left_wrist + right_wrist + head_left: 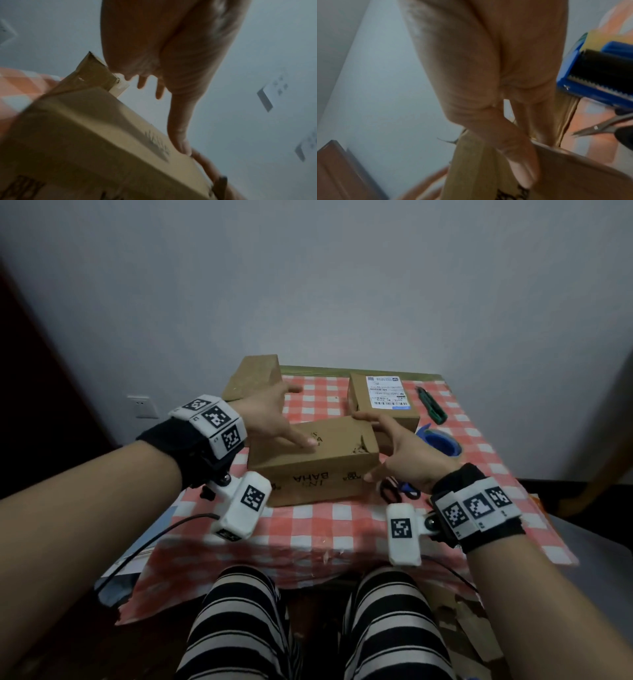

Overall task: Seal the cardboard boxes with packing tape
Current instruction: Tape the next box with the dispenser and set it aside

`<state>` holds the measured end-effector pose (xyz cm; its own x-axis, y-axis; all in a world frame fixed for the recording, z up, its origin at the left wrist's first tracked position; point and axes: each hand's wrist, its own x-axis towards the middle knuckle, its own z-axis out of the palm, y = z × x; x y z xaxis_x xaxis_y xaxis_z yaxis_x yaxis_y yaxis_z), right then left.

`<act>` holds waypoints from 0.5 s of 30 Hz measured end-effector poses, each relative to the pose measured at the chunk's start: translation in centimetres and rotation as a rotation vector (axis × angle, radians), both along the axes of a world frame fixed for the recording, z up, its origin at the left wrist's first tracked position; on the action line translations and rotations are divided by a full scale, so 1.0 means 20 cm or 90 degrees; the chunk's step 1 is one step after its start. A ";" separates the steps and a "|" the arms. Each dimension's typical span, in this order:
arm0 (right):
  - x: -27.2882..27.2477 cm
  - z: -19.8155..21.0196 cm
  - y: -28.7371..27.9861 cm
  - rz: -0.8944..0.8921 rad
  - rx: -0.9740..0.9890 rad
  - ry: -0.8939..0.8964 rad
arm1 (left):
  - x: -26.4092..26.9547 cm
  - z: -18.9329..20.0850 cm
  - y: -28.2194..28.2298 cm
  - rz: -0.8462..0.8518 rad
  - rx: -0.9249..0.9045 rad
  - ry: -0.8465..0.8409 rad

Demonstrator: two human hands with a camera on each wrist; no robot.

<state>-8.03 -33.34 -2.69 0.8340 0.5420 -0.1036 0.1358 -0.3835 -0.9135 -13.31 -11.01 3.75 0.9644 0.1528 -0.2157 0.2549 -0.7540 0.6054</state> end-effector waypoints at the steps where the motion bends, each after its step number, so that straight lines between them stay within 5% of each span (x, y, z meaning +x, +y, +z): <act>1: 0.00 -0.01 0.02 0.005 0.018 0.003 | 0.01 -0.01 -0.01 -0.021 -0.005 -0.004; 9: 0.02 -0.07 0.01 0.015 0.059 0.091 | 0.04 -0.14 -0.09 -0.084 0.040 0.054; 15: 0.05 -0.06 -0.01 -0.064 0.267 0.289 | 0.10 -0.14 -0.14 -0.105 0.059 0.116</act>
<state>-6.98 -33.55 -3.92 0.8055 0.5348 -0.2552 -0.3196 0.0295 -0.9471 -11.35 -13.74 0.88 0.9246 0.0233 -0.3802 0.2218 -0.8444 0.4877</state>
